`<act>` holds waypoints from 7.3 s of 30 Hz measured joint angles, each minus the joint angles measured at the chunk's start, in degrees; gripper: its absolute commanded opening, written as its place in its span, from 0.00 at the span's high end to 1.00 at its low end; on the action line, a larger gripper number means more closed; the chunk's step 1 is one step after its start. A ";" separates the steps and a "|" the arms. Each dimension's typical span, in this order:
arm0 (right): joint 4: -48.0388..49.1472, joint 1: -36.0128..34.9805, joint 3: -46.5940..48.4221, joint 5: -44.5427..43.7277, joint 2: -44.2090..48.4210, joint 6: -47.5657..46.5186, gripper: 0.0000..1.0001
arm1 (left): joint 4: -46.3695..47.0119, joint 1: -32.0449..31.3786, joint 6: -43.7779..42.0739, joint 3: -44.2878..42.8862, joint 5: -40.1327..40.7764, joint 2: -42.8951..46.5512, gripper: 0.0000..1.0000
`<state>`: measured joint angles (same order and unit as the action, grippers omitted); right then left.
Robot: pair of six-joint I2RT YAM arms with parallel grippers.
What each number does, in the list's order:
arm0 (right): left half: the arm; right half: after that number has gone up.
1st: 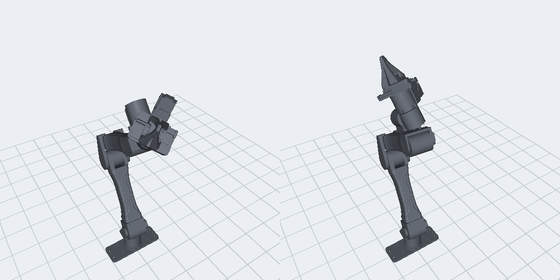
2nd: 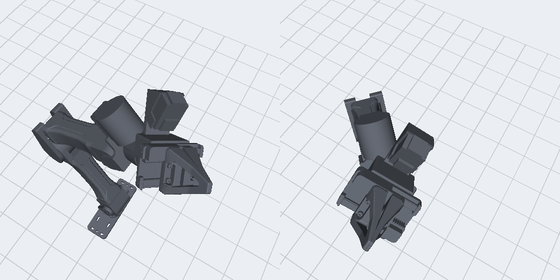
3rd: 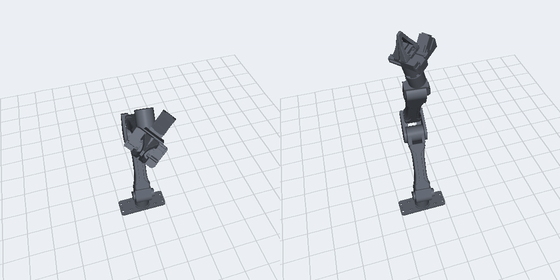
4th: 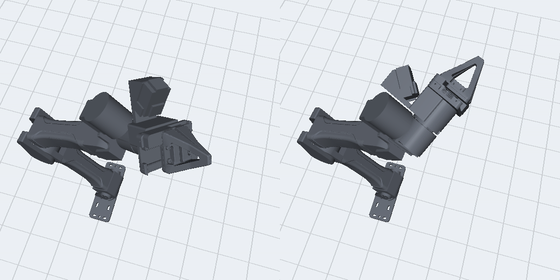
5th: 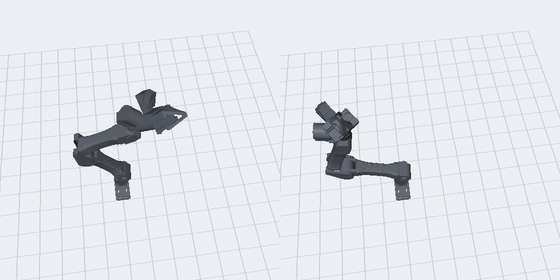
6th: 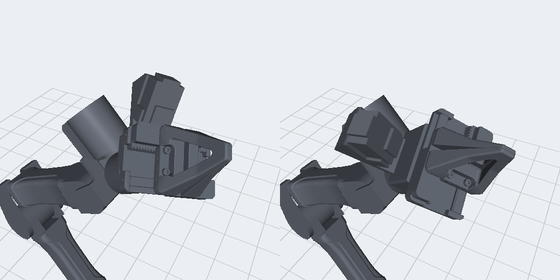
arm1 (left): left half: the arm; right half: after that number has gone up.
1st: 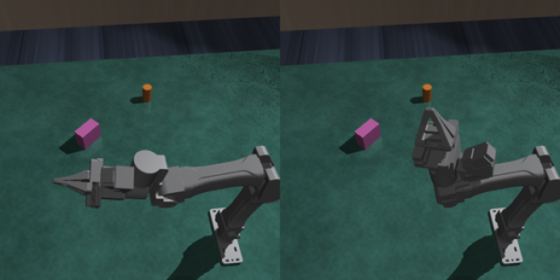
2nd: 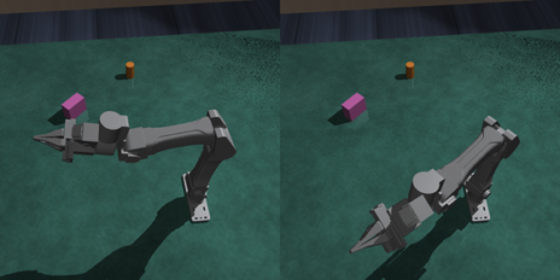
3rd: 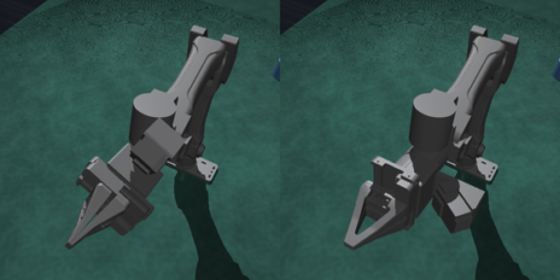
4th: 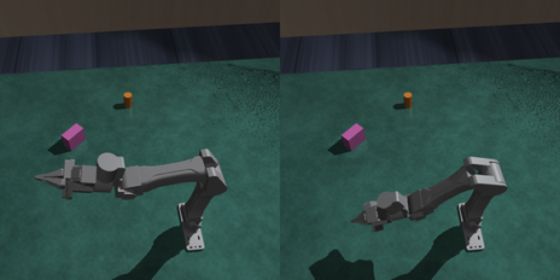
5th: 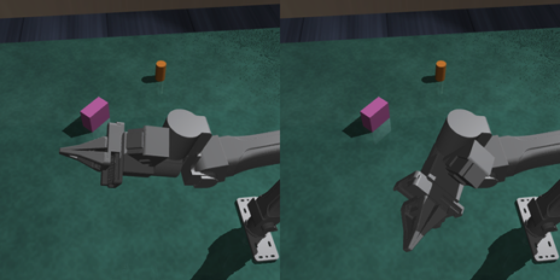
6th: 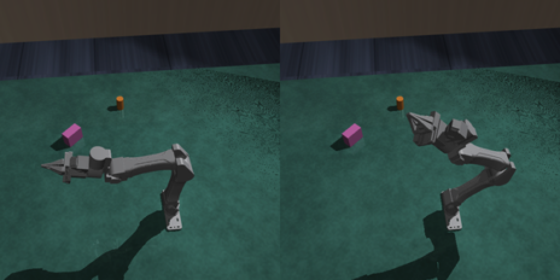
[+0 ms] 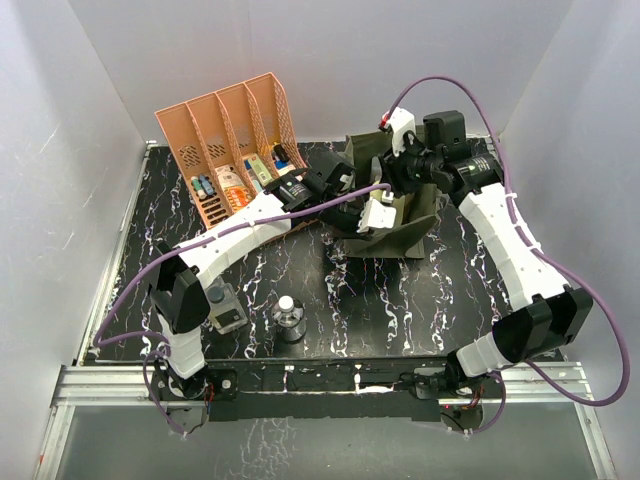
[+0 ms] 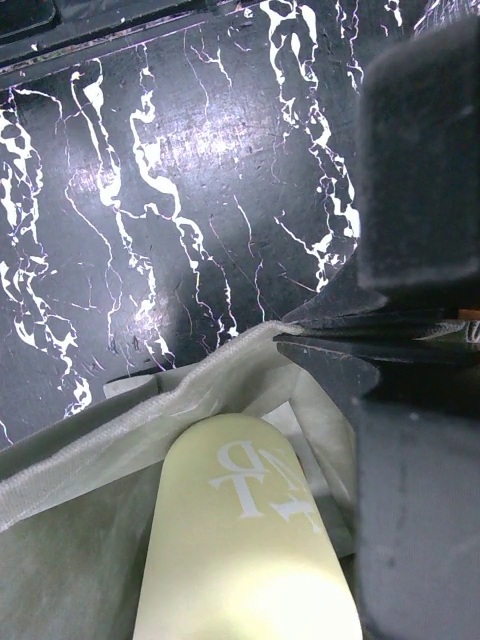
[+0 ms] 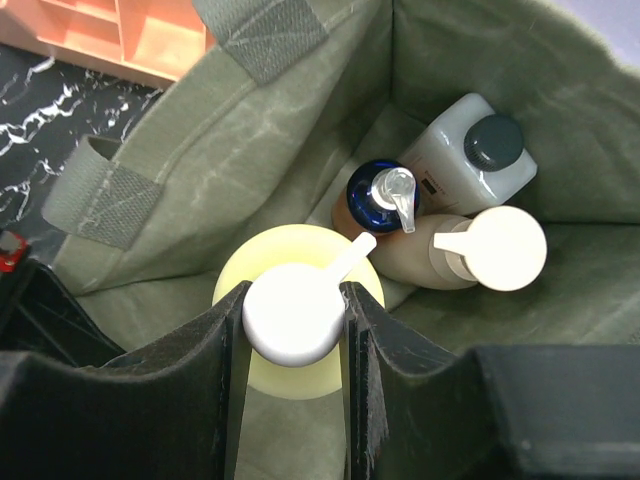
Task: Place the personal care products into the canvas bag
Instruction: Place the care product in the canvas bag, then pick up the care product from the center of the board, then place the care product in the canvas bag.
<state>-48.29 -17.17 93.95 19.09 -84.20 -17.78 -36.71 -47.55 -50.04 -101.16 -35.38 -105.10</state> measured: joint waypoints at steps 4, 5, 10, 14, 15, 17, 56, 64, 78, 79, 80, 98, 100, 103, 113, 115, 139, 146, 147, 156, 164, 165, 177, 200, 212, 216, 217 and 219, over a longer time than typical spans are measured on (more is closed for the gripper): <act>1.90 0.00 -2.78 0.17 -0.37 -1.49 0.92 | -0.24 0.00 -0.13 0.02 -0.37 0.00 1.00; 2.56 0.00 -3.50 0.24 -0.39 -1.70 0.92 | -0.26 0.02 -0.13 0.02 -0.50 0.00 1.00; 6.71 0.00 -7.72 0.66 -0.46 -2.43 0.92 | -0.24 0.02 0.26 0.02 -1.05 0.00 1.00; 10.29 0.00 -11.43 0.83 -0.59 -2.71 0.92 | 0.00 0.04 1.70 0.02 -1.07 0.00 1.00; 11.04 0.00 -12.26 0.85 -0.63 -2.67 0.92 | 0.15 0.04 2.19 0.02 -1.07 0.00 1.00; 12.59 0.07 -13.70 0.98 -0.63 -2.36 0.92 | 0.39 0.09 3.06 0.02 -1.05 0.00 1.00; 36.41 1.77 -26.34 6.27 -5.55 3.89 0.92 | 2.51 1.09 8.57 -1.49 -0.42 0.00 1.00; 37.73 1.88 -28.83 6.75 -5.16 1.57 0.87 | 2.80 1.16 9.42 -1.77 0.00 -0.02 1.00; 35.15 1.92 -31.08 7.89 -3.10 -0.15 0.56 | 2.80 1.29 9.88 -3.41 0.11 -0.04 1.00; 34.67 1.92 -30.97 8.11 -3.10 -0.09 0.55 | 2.80 1.29 9.70 -3.26 -0.02 -0.04 1.00; 33.97 1.90 -30.73 8.35 -3.10 -0.07 0.50 | 2.82 1.29 9.55 -3.08 -0.17 -0.02 1.00; 26.18 1.79 -21.44 12.94 -2.49 1.38 0.29 | 4.24 1.29 7.65 0.74 -1.57 1.90 1.00; 25.38 1.81 -21.29 12.48 -1.73 1.44 0.28 | 4.37 1.29 7.65 0.79 -1.55 1.92 1.00; 24.55 2.08 -20.15 11.23 -0.22 1.86 0.28 | 4.50 1.29 7.65 0.79 -1.55 1.92 1.00; 24.41 6.16 -14.53 8.00 1.25 4.37 0.28 | 5.33 1.29 9.68 0.76 -1.27 1.92 0.74; 24.35 6.67 -14.25 7.50 1.42 4.37 0.28 | 5.64 1.29 10.78 0.66 -1.01 1.92 0.55; 24.59 6.91 -14.25 4.15 7.13 3.72 0.27 | -9.09 1.31 6.05 19.78 12.13 33.92 0.03; 24.74 6.91 -16.65 3.30 7.15 3.74 0.27 | -17.11 1.31 3.45 27.78 10.73 37.62 0.05; 24.70 6.91 -16.81 3.26 7.21 3.74 0.27 | -17.66 1.31 3.30 28.41 10.36 37.62 0.06; 24.20 6.91 -16.87 3.08 9.18 2.80 0.26 | -18.16 1.31 3.06 33.18 7.34 36.79 0.20; 23.43 6.91 -16.87 3.08 9.62 2.56 0.26 | -16.04 1.31 2.69 35.45 6.82 33.51 0.36; 23.15 6.91 -16.87 3.06 9.64 2.43 0.26 | -15.93 1.31 2.47 35.69 6.62 33.33 0.39; 22.38 6.91 -18.73 2.45 11.54 1.40 0.26 | -14.97 1.31 1.84 38.45 5.60 33.14 0.60; 1.55 6.91 -4.81 10.78 12.17 -8.33 0.25 | -12.04 9.75 17.73 14.56 6.08 25.86 1.00; -11.17 6.91 -1.51 10.84 6.99 -16.15 0.27 | -10.34 14.45 25.75 -16.59 7.89 11.45 1.00; -11.67 6.91 -2.27 10.86 6.95 -17.09 0.35 | -9.75 14.45 28.06 -25.29 7.80 6.08 1.00; -11.56 6.91 -2.71 10.88 6.95 -17.14 0.37 | -9.51 14.45 28.70 -27.08 7.76 5.09 1.00; -11.52 6.91 -3.78 10.91 6.95 -17.18 0.41 | -9.16 14.43 29.75 -30.03 7.76 3.56 1.00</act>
<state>-59.81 -10.26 90.17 30.00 -77.25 -34.96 -45.87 -33.12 -20.29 -131.20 -27.62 -101.54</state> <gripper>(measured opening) 0.643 0.339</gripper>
